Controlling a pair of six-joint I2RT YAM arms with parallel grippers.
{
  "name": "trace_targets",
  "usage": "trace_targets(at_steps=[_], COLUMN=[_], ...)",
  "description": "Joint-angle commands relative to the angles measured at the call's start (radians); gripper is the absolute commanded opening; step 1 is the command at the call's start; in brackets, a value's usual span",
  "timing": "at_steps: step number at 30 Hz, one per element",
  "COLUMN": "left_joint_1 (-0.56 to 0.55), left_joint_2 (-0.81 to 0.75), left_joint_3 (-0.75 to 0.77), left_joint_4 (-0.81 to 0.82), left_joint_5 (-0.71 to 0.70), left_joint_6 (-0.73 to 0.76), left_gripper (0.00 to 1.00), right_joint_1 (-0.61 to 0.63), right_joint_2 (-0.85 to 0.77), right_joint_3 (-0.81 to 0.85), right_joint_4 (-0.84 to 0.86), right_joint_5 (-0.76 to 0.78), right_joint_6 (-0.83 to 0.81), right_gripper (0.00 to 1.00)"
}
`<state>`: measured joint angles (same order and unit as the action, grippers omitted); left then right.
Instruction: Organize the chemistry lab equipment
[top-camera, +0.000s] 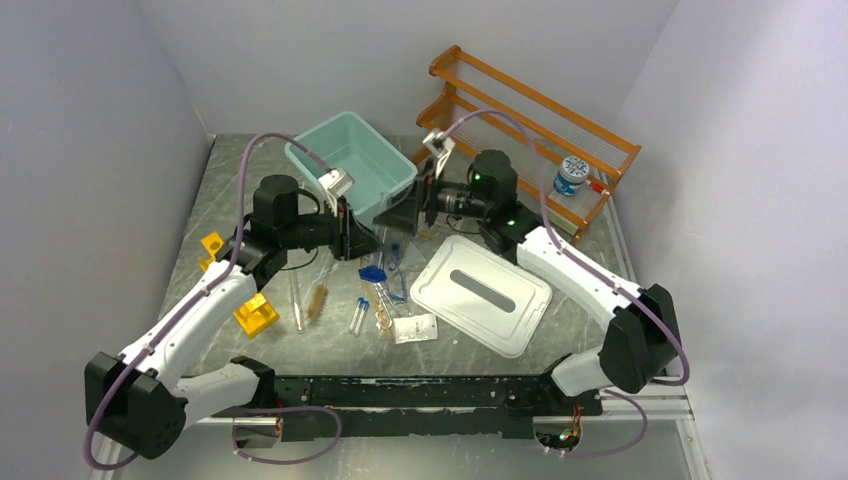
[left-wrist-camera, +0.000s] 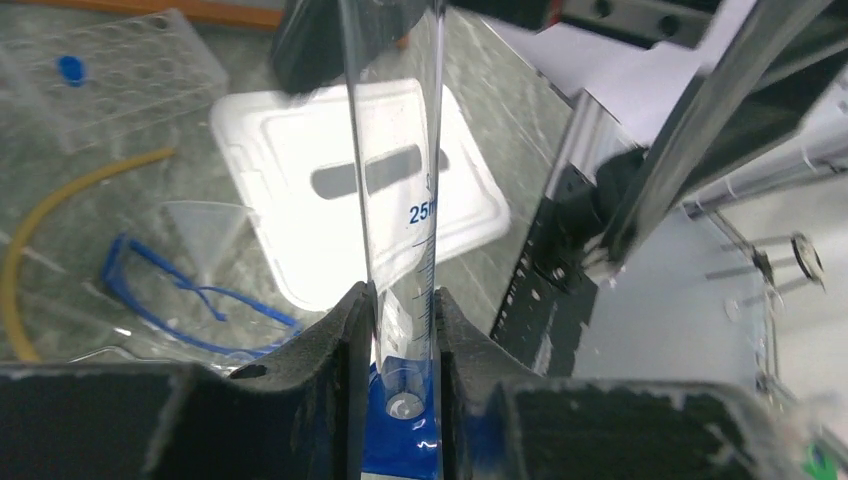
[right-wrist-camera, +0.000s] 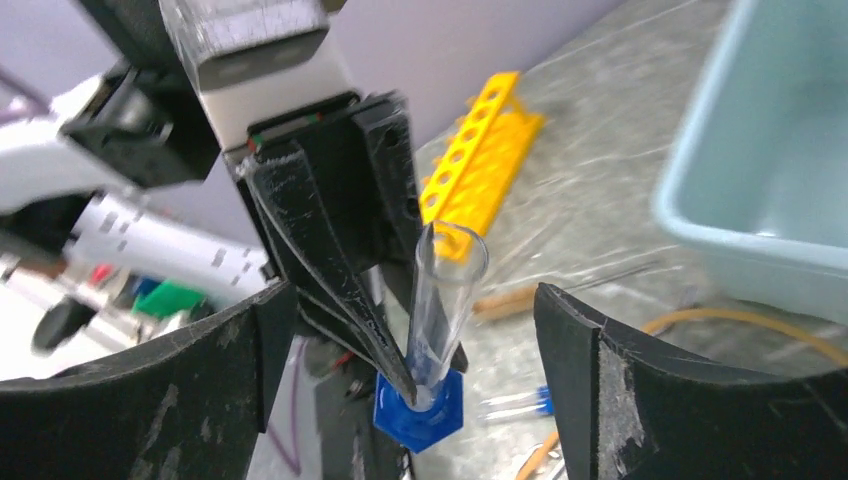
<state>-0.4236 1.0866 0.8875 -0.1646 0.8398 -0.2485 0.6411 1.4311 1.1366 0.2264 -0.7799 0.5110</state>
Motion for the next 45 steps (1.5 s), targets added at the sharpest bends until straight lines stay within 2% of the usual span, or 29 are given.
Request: trace_targets(at_steps=[1, 4, 6, 7, 11, 15, 18, 23, 27, 30, 39, 45], left_joint_1=[0.001, 0.031, 0.084, 0.114, 0.177, 0.18, 0.171, 0.118, 0.093, 0.075, 0.065, 0.067], left_joint_2=[0.056, 0.146, 0.249, 0.303, 0.456, 0.61, 0.713, 0.868, 0.995, 1.049, 1.136, 1.224], left_joint_3=[0.077, 0.164, 0.276, 0.325, 0.391, 0.499, 0.525, 0.665, 0.771, 0.821, 0.828, 0.935], left_joint_4=[0.084, 0.057, -0.052, -0.078, 0.053, 0.079, 0.139, 0.078, 0.037, 0.015, 0.036, -0.005], left_joint_5=[-0.236, -0.427, -0.56, -0.581, -0.592, -0.66, -0.711, -0.835, -0.838, -0.931, -1.007, -0.971], left_joint_6=[-0.1, -0.203, -0.3, -0.345, -0.483, -0.548, -0.606, -0.6, -0.637, -0.662, -0.802, -0.78], left_gripper=[0.05, 0.05, 0.05, 0.05, 0.05, 0.05, 0.05, 0.05, 0.05, 0.05, 0.05, 0.27], right_joint_1=[-0.083, -0.114, -0.117, -0.117, -0.117, -0.117, -0.117, -0.116, -0.116, -0.116, -0.114, -0.112], right_joint_2=[-0.077, -0.124, -0.16, -0.179, -0.247, -0.268, -0.259, -0.294, -0.318, -0.33, -0.348, -0.353], right_joint_3=[-0.004, -0.026, -0.045, -0.067, -0.143, -0.176, -0.178, -0.174, -0.165, -0.165, -0.17, -0.168], right_joint_4=[0.041, 0.02, 0.001, 0.0, 0.011, -0.029, -0.057, -0.087, -0.112, -0.125, -0.134, -0.121], right_joint_5=[0.252, 0.391, 0.451, 0.466, 0.484, 0.495, 0.484, 0.564, 0.608, 0.625, 0.652, 0.598], right_joint_6=[0.036, 0.014, -0.015, -0.025, -0.037, -0.029, -0.033, -0.041, -0.065, -0.069, -0.068, -0.104], right_gripper=[0.93, 0.94, 0.94, 0.94, 0.92, 0.9, 0.88, 0.86, 0.86, 0.86, 0.86, 0.86])
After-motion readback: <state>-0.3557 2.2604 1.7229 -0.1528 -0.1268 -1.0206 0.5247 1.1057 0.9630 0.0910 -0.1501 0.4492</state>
